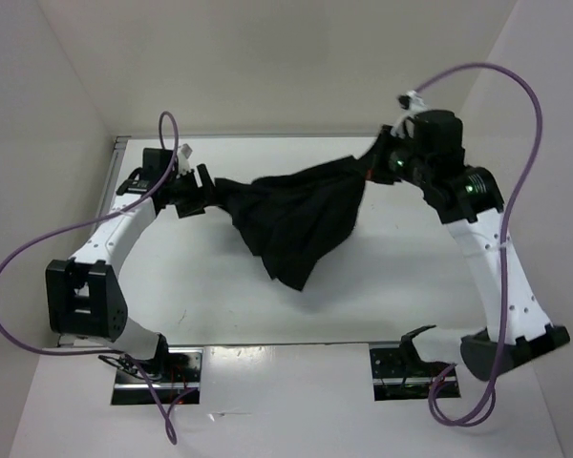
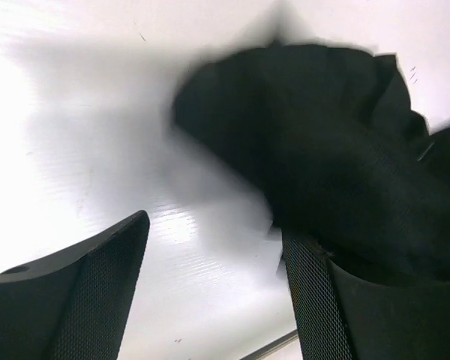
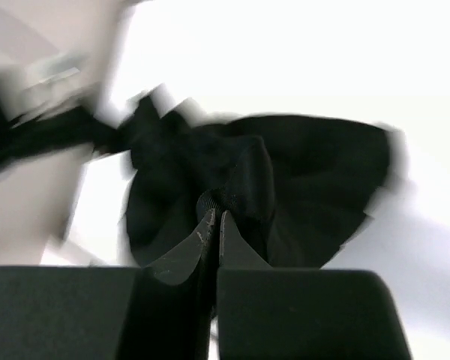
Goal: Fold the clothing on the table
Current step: Flatten the skirt out
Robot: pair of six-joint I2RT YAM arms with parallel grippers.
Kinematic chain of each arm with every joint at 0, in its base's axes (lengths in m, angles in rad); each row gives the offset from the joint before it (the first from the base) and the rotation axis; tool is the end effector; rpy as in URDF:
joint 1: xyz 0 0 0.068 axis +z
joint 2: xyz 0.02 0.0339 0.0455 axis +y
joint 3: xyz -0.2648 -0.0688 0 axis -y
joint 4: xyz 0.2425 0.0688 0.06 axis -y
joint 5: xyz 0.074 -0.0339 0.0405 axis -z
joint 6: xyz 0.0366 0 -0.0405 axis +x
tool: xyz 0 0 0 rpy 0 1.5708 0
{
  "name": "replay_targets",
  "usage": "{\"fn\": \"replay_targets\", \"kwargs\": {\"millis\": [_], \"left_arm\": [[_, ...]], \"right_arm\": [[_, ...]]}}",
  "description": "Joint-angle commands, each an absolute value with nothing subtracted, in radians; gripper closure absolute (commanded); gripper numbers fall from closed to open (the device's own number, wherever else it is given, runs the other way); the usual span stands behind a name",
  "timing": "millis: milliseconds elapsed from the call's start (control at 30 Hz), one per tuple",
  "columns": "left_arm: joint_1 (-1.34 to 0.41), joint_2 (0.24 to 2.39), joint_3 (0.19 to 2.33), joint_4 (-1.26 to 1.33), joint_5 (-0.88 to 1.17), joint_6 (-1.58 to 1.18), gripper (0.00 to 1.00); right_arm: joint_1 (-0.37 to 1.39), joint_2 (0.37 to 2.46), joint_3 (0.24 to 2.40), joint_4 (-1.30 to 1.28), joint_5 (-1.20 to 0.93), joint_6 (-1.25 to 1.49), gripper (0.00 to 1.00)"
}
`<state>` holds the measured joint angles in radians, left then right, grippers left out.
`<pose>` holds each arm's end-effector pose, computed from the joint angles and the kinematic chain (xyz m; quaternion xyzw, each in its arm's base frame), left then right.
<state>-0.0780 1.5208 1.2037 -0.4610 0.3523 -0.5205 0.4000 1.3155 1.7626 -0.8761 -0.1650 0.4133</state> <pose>0.3311 -0.0385 0.2833 -0.1333 0.9009 -0.2665 0.3155 0.2242 0.1013 0.4829 -0.0390 0.8388 0.2767 0.4672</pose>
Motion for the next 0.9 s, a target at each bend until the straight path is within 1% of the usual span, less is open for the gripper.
{"fn": "replay_targets", "kwargs": {"millis": [0, 33, 67, 100, 133, 167, 200, 233, 300, 333, 367, 400, 467, 567, 633, 667, 700, 767, 867], "left_arm": [[-0.054, 1.417, 1.193, -0.492, 0.357, -0.466, 0.21], [-0.043, 1.417, 1.193, -0.505, 0.357, -0.466, 0.21], [-0.043, 1.405, 1.193, -0.505, 0.357, -0.456, 0.21], [-0.043, 1.405, 1.183, -0.514, 0.37, -0.456, 0.21], [-0.034, 1.405, 1.183, -0.514, 0.37, -0.456, 0.21], [-0.034, 1.405, 1.183, -0.514, 0.388, -0.456, 0.21], [-0.034, 1.405, 1.171, -0.514, 0.405, -0.456, 0.21], [-0.034, 1.405, 1.161, -0.503, 0.417, -0.456, 0.21], [-0.034, 1.405, 1.152, -0.493, 0.446, -0.456, 0.21], [-0.034, 1.405, 1.152, -0.492, 0.46, -0.465, 0.21], [-0.034, 1.405, 1.152, -0.483, 0.472, -0.465, 0.21], [-0.034, 1.405, 1.143, -0.471, 0.483, -0.465, 0.21], [-0.072, 1.405, 1.143, -0.46, 0.494, -0.465, 0.21], [-0.107, 1.436, 1.124, -0.425, 0.524, -0.474, 0.21], [-0.129, 1.463, 1.124, -0.41, 0.544, -0.46, 0.23], [-0.152, 1.506, 1.144, -0.41, 0.554, -0.45, 0.24], [-0.166, 1.534, 1.164, -0.41, 0.572, -0.418, 0.28], [-0.216, 1.613, 1.245, -0.41, 0.598, -0.376, 0.32], [-0.267, 1.721, 1.352, -0.41, 0.609, -0.333, 0.32]], "right_arm": [[0.231, 1.247, 1.504, -0.798, -0.092, 0.505, 1.0], [0.154, 1.247, 1.423, -0.827, -0.007, 0.514, 1.0], [0.122, 1.247, 1.389, -0.839, 0.035, 0.514, 0.99], [0.073, 1.271, 1.358, -0.851, 0.12, 0.523, 0.93], [0.072, 1.288, 1.332, -0.864, 0.159, 0.523, 0.82], [0.031, 1.299, 1.287, -0.873, 0.181, 0.523, 0.62], [0.015, 1.308, 1.267, -0.873, 0.195, 0.523, 0.62], [0.006, 1.308, 1.244, -0.861, 0.233, 0.532, 0.59], [0.006, 1.286, 1.244, -0.851, 0.242, 0.552, 0.47], [0.006, 1.285, 1.244, -0.836, 0.242, 0.552, 0.47], [0.033, 1.264, 1.27, -0.836, 0.212, 0.552, 0.45], [0.047, 1.264, 1.281, -0.824, 0.189, 0.536, 0.4], [0.077, 1.264, 1.301, -0.813, 0.09, 0.496, 0.38], [0.164, 1.316, 1.286, -0.793, -0.004, 0.486, 0.38], [0.213, 1.351, 1.266, -0.779, -0.005, 0.5, 0.38], [0.257, 1.389, 1.253, -0.763, 0.009, 0.5, 0.38], [0.274, 1.406, 1.253, -0.749, 0.009, 0.5, 0.38], [0.299, 1.458, 1.244, -0.697, -0.001, 0.5, 0.38], [0.311, 1.547, 1.285, -0.635, -0.038, 0.474, 0.38]]}}
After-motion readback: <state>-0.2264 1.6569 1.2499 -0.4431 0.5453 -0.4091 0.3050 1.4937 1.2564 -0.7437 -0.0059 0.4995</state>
